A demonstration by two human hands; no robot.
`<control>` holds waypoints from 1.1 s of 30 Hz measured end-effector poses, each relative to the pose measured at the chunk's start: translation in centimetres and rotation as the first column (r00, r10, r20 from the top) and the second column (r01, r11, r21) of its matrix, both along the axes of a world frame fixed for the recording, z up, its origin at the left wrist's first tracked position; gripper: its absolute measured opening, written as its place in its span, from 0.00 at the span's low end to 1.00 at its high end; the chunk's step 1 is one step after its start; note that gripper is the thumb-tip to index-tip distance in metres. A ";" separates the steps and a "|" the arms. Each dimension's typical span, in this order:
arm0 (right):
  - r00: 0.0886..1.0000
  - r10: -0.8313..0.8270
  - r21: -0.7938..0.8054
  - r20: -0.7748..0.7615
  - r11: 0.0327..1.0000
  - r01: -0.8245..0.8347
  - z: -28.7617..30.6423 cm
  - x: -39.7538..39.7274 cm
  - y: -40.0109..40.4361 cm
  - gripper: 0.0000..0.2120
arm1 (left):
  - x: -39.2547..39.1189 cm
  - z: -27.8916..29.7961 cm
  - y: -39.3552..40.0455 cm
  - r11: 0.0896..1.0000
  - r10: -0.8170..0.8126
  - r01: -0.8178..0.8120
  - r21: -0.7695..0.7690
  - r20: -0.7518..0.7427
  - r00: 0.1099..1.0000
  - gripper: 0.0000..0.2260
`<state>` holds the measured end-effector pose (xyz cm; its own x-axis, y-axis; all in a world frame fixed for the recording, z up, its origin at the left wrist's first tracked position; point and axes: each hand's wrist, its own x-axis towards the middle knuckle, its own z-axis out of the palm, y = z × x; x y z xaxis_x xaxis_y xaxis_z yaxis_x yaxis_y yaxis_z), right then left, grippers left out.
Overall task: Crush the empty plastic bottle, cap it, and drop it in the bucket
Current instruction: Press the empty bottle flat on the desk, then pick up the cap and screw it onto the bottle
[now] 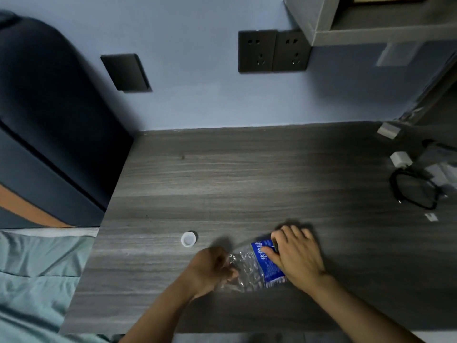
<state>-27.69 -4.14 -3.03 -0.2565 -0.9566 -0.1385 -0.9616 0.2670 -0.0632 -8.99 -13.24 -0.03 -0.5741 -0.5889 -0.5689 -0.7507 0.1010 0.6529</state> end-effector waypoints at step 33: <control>0.554 -0.074 0.178 0.829 0.974 -0.137 2.4 2.7 -4.6 0.08 | 5.0 -1.8 -4.9 0.816 0.147 -0.083 -0.572 0.066 0.987 0.22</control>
